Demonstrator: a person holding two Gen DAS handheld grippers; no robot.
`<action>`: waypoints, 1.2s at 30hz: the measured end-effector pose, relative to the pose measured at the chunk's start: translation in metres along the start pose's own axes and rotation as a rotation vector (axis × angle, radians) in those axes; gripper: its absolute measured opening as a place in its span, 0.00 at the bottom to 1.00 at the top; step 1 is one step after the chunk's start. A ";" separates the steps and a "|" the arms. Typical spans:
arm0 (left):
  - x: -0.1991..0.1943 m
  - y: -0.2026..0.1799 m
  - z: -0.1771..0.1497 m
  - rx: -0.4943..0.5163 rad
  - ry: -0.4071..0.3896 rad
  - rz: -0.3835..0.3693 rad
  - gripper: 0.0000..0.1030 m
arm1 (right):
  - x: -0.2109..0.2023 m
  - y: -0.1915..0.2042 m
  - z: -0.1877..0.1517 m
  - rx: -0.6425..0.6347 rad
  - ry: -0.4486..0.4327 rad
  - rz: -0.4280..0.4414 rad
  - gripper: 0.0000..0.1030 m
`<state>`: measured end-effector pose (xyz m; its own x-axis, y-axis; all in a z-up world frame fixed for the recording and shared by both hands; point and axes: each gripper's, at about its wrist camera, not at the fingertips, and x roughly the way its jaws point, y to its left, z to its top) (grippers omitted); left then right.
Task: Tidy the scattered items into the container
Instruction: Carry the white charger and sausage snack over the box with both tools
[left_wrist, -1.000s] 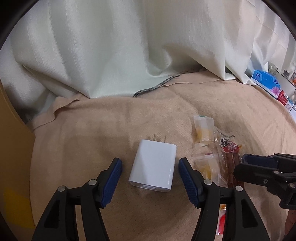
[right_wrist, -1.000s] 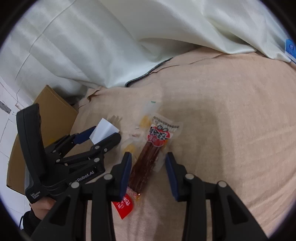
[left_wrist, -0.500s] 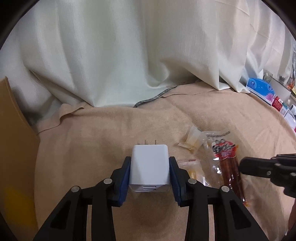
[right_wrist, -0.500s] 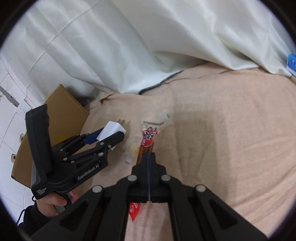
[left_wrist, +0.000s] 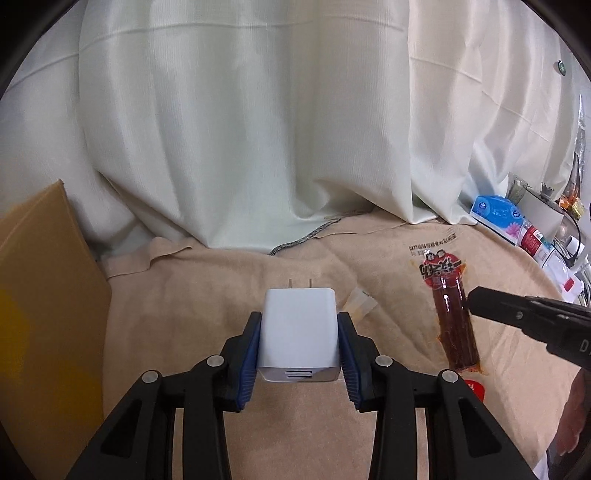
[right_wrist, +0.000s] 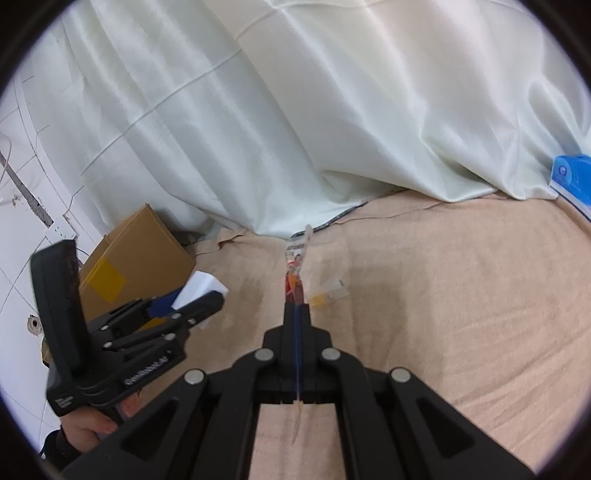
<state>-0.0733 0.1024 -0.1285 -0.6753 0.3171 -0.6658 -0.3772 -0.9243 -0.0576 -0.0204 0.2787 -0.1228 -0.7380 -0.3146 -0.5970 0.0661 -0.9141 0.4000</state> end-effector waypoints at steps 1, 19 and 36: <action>-0.003 0.001 0.000 -0.008 0.003 -0.005 0.38 | -0.001 0.002 0.000 -0.002 -0.002 0.001 0.01; -0.140 0.067 0.075 -0.066 -0.173 0.113 0.39 | -0.053 0.130 0.086 -0.211 -0.146 0.125 0.01; -0.218 0.234 0.046 -0.214 -0.171 0.355 0.39 | 0.019 0.323 0.089 -0.402 -0.073 0.372 0.01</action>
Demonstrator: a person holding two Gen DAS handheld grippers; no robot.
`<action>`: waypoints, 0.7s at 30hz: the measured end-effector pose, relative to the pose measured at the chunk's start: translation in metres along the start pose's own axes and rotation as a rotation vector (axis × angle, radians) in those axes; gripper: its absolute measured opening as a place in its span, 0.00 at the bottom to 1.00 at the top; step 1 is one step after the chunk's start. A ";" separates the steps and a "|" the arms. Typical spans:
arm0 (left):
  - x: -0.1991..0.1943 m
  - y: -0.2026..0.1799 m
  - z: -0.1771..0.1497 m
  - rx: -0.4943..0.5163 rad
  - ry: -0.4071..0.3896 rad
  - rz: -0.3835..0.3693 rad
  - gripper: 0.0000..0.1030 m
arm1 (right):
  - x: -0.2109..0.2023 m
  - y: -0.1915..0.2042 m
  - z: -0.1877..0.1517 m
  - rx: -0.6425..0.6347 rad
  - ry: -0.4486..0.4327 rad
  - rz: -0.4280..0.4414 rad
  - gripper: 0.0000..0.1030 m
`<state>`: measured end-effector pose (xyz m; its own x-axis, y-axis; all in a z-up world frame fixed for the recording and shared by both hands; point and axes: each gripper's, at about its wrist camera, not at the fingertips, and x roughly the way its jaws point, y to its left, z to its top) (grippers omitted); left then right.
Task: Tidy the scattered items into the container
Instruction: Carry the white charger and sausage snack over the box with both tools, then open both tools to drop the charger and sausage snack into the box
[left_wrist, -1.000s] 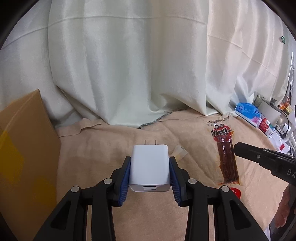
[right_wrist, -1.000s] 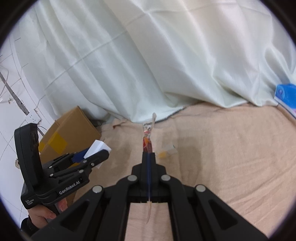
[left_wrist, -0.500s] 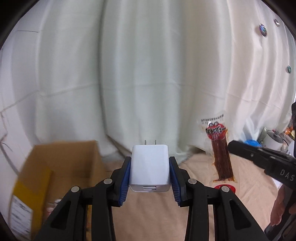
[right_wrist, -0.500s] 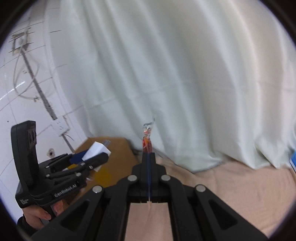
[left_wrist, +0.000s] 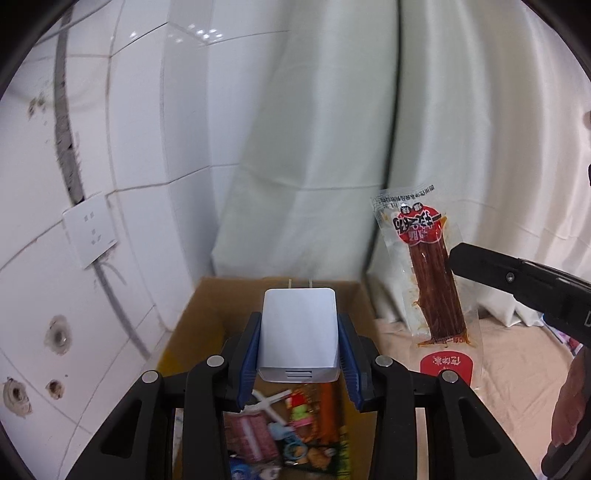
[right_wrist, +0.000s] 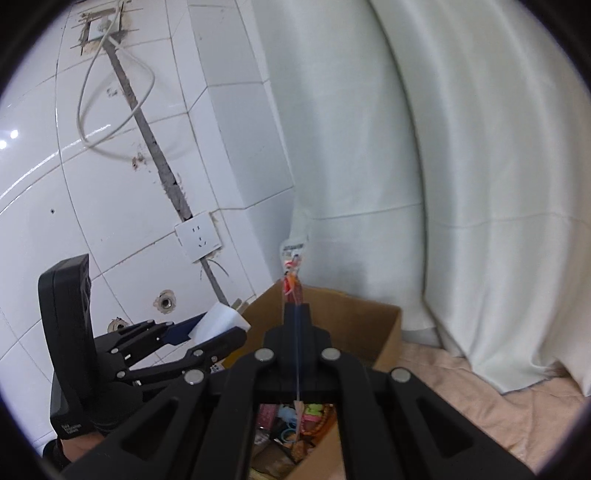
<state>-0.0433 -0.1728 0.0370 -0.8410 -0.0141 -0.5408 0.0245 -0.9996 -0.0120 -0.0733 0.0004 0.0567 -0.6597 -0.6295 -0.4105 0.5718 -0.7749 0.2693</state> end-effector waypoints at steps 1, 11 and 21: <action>0.003 0.006 -0.003 -0.007 0.007 0.004 0.39 | 0.009 0.003 -0.003 0.004 0.014 0.011 0.01; 0.025 0.036 -0.048 -0.045 0.091 0.012 0.39 | 0.060 0.010 -0.035 0.022 0.131 0.020 0.01; 0.028 0.037 -0.055 -0.056 0.109 0.010 0.39 | 0.074 0.008 -0.044 0.038 0.175 -0.011 0.37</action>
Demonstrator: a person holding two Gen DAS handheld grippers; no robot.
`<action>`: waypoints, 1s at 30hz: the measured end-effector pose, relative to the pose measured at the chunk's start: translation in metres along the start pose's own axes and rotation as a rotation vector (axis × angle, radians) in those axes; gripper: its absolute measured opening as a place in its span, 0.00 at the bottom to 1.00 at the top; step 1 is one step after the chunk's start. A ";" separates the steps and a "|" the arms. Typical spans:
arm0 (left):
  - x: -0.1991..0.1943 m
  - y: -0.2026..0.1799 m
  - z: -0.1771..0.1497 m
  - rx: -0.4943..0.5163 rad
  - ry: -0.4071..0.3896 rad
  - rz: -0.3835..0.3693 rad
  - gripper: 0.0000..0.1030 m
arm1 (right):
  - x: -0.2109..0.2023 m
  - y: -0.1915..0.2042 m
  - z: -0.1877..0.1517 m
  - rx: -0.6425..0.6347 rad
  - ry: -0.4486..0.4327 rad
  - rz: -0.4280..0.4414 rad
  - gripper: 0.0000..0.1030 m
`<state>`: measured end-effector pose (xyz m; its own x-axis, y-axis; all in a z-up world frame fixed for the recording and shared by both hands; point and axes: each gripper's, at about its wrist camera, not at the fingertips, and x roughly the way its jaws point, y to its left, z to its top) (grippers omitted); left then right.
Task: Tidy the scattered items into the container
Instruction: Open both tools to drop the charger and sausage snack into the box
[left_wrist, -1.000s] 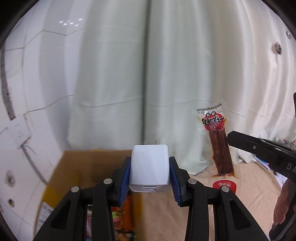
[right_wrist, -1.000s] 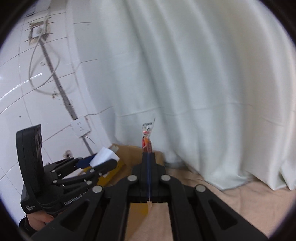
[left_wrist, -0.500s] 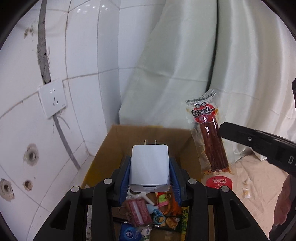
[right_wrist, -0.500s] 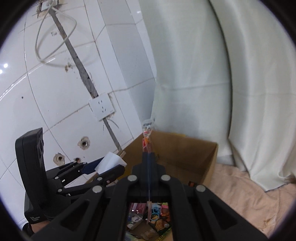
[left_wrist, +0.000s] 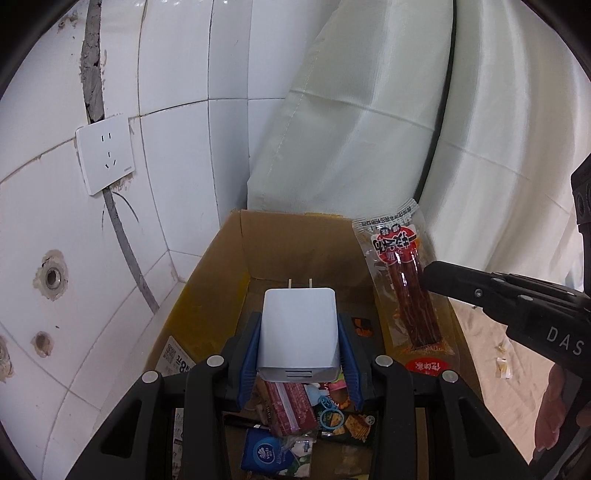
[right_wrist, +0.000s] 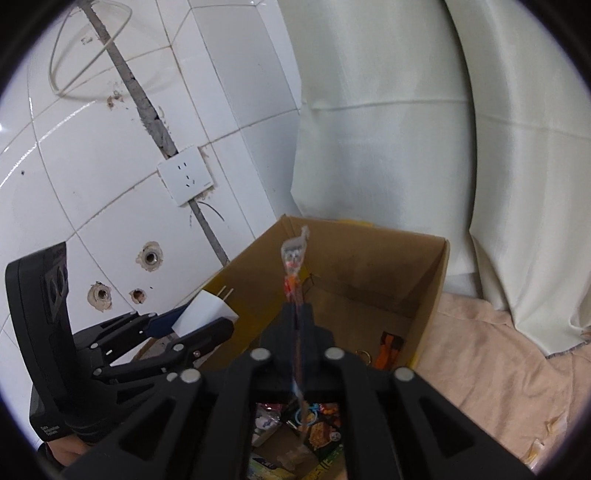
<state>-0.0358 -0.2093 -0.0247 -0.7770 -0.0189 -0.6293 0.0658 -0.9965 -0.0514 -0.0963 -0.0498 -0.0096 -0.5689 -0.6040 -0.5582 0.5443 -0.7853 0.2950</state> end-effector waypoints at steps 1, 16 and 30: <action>-0.001 0.000 0.000 -0.003 0.000 0.002 0.39 | 0.000 -0.001 0.000 0.006 0.001 -0.010 0.51; 0.008 -0.005 -0.002 -0.001 0.037 0.005 0.39 | -0.037 -0.020 -0.001 0.069 -0.094 -0.067 0.78; 0.004 -0.032 0.011 0.027 0.010 0.021 1.00 | -0.089 -0.068 -0.022 0.129 -0.159 -0.160 0.80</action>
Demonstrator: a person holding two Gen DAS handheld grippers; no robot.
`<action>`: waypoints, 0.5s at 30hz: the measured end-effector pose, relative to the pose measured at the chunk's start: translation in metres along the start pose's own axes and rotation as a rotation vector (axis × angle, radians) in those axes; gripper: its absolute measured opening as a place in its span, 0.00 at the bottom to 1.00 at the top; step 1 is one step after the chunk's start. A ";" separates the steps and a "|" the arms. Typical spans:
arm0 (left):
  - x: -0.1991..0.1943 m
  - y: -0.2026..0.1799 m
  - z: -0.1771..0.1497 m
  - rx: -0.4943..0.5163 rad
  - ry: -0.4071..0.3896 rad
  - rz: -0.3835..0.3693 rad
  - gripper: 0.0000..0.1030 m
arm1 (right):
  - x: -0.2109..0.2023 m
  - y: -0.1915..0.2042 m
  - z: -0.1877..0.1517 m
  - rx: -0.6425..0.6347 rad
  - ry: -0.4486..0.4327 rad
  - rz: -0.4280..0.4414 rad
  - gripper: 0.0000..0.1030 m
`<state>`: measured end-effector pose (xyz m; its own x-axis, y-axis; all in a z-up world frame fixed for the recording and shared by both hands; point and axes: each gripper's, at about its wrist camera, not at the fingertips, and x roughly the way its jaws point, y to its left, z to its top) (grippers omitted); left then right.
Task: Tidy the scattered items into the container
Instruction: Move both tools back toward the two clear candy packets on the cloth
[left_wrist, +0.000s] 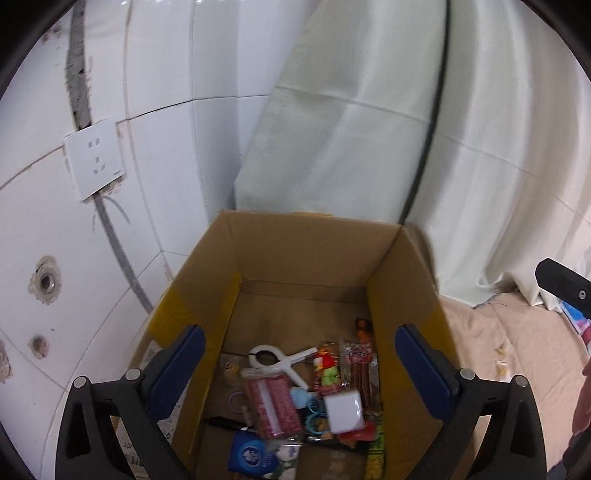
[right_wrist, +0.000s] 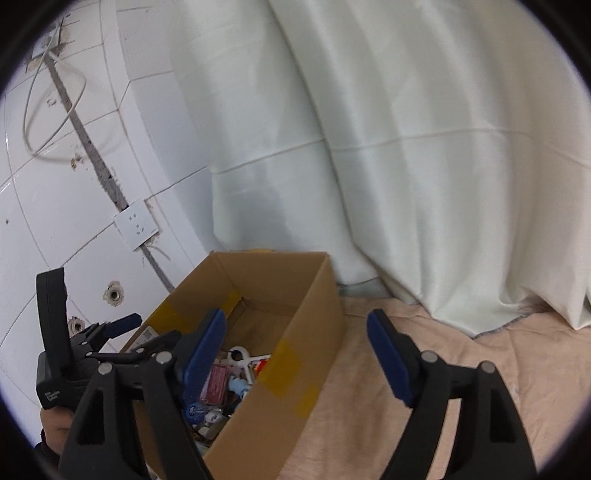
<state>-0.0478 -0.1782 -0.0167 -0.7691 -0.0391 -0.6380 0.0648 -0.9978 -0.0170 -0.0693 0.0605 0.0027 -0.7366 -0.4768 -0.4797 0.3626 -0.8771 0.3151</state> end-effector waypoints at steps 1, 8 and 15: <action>-0.002 -0.004 0.002 0.010 -0.007 0.004 1.00 | -0.003 -0.003 0.001 0.003 -0.005 0.000 0.80; -0.020 -0.047 0.015 0.059 -0.050 -0.046 1.00 | -0.038 -0.034 0.005 0.008 -0.060 -0.069 0.83; -0.039 -0.124 0.024 0.120 -0.110 -0.161 1.00 | -0.095 -0.083 0.002 0.003 -0.177 -0.270 1.00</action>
<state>-0.0411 -0.0544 0.0286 -0.8285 0.1223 -0.5465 -0.1357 -0.9906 -0.0160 -0.0304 0.1790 0.0240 -0.8939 -0.2092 -0.3964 0.1389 -0.9701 0.1988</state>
